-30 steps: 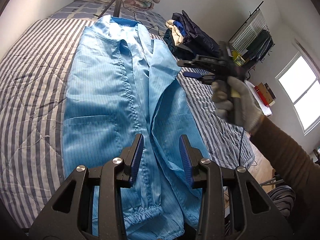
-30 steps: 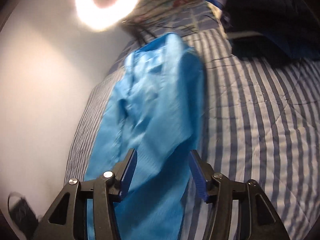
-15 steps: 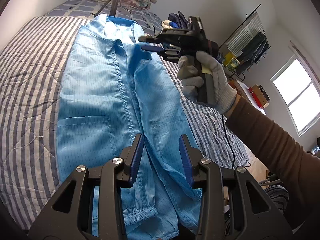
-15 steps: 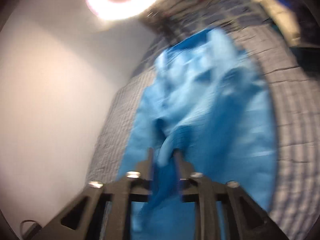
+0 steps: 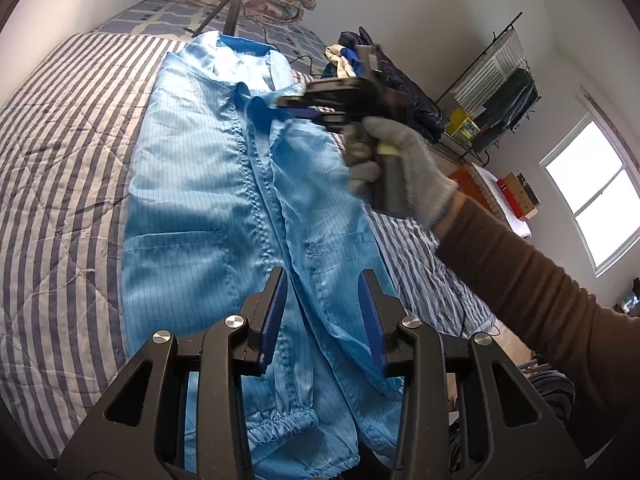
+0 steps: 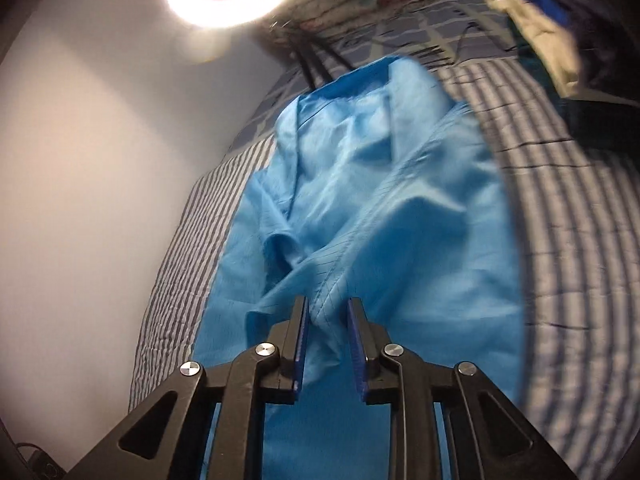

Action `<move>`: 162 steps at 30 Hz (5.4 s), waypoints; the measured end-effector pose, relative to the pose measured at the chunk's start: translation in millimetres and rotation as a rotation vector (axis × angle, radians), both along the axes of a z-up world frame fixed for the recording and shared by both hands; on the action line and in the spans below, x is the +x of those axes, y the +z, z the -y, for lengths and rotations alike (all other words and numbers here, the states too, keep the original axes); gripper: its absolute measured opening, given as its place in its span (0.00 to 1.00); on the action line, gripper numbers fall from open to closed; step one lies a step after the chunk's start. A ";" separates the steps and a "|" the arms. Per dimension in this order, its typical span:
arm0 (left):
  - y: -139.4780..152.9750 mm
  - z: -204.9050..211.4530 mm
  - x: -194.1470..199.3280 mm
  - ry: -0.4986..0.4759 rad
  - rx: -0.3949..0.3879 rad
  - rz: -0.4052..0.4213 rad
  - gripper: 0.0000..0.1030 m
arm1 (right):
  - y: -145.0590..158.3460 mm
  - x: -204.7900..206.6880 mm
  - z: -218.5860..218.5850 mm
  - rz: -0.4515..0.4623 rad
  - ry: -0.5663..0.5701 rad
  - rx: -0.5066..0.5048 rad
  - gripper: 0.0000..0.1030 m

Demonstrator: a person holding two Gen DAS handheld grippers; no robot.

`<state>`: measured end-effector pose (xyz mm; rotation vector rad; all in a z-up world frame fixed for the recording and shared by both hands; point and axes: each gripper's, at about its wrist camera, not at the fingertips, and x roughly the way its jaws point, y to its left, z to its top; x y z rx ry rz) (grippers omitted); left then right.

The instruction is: Fold large clothes

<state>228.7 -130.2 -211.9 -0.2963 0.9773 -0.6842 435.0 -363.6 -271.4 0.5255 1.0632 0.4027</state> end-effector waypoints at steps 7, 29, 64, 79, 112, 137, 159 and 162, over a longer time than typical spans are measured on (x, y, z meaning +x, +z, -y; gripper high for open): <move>6.7 -12.2 -7.4 0.034 0.040 0.033 0.36 | -18.4 7.4 -23.0 -0.058 -0.015 -0.062 0.22; -64.2 -86.8 -51.6 0.231 0.175 -0.137 0.44 | 45.2 -364.1 -55.5 0.025 0.336 -0.336 0.40; -73.4 -87.3 -68.8 0.161 0.017 -0.206 0.02 | 2.7 -381.2 31.6 -0.109 0.079 0.107 0.03; -99.6 -69.3 -64.8 0.101 0.004 -0.294 0.04 | -17.3 -389.2 40.2 -0.181 0.121 0.154 0.07; -0.7 -45.4 88.9 0.163 -0.181 -0.057 0.02 | 66.2 -231.0 70.3 0.138 -0.036 0.176 0.01; -58.8 -39.6 168.1 0.279 -0.092 -0.106 0.02 | 15.1 -153.4 91.7 0.017 -0.182 0.111 0.01; -46.6 -35.0 135.8 0.190 0.059 -0.029 0.56 | 29.9 -189.0 63.2 0.066 0.246 -0.084 0.20; -63.5 -25.3 136.0 0.184 0.122 -0.081 0.55 | 17.9 -174.1 48.1 0.044 0.259 -0.163 0.20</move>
